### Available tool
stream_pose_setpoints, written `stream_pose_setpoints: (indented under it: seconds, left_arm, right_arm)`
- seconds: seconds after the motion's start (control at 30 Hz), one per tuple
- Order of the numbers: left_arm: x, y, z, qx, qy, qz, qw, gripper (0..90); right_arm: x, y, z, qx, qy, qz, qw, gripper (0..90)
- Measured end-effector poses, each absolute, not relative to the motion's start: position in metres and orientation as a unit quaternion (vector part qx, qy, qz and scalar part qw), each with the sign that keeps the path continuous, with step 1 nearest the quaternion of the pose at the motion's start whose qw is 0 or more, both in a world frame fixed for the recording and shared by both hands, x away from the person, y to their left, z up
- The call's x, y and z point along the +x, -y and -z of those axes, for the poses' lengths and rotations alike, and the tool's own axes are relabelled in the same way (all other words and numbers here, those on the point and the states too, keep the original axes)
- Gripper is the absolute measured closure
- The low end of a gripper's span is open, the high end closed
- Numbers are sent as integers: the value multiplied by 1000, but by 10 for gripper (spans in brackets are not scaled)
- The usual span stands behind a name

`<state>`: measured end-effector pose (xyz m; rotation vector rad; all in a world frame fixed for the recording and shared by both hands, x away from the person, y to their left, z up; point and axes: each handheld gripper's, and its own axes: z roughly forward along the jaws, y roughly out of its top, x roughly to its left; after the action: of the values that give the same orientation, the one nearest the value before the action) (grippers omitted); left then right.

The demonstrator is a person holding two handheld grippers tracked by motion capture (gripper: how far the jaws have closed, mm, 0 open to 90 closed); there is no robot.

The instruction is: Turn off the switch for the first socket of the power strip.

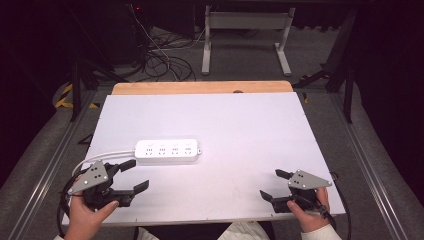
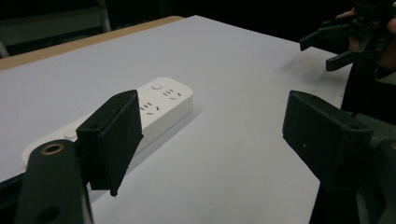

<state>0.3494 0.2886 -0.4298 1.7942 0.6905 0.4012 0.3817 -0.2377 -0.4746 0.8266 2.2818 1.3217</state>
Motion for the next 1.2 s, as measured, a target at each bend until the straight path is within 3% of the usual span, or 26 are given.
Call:
stream_pose_setpoints:
  seconds: [0.37, 0.73, 1.0, 1.2]
  left_arm:
    - [341, -290, 466, 781, -289, -194, 518, 193]
    - [343, -288, 496, 790, -309, -157, 506, 195]
    - [343, -292, 490, 766, -346, -158, 519, 179]
    - [343, -290, 486, 775, -340, -201, 493, 161]
  right_arm:
    - [381, 242, 476, 287, -814, -475, 171, 103]
    - [380, 242, 478, 283, -818, -474, 165, 100]
    - [381, 244, 479, 289, -817, -473, 160, 100]
    - [382, 244, 480, 294, -824, -458, 155, 100]
